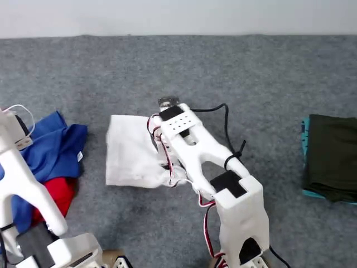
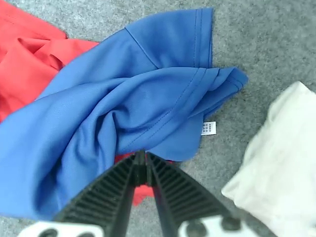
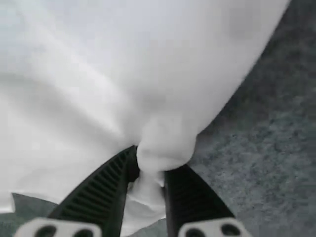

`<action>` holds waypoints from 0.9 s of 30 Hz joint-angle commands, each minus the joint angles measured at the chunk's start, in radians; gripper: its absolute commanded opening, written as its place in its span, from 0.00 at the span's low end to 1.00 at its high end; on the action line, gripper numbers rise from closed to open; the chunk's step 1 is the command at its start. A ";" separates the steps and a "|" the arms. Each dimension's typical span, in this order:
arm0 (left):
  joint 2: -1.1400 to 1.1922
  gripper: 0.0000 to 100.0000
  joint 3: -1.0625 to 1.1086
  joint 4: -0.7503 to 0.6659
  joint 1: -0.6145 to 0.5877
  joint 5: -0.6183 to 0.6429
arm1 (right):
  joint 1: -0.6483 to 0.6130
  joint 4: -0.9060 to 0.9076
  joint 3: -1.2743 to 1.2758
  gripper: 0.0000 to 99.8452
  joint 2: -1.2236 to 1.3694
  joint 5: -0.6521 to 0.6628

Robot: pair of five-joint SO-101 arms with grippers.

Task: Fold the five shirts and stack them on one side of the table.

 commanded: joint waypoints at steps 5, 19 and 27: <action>-0.044 0.02 -0.005 0.023 -0.006 -0.009 | 0.219 0.225 -0.008 0.01 -0.005 0.261; -0.044 0.02 -0.005 0.023 -0.006 -0.121 | 0.676 0.035 -0.288 0.01 0.005 1.332; -0.044 0.02 -0.005 0.023 -0.006 -0.121 | 0.621 -0.283 -0.316 0.01 0.008 1.514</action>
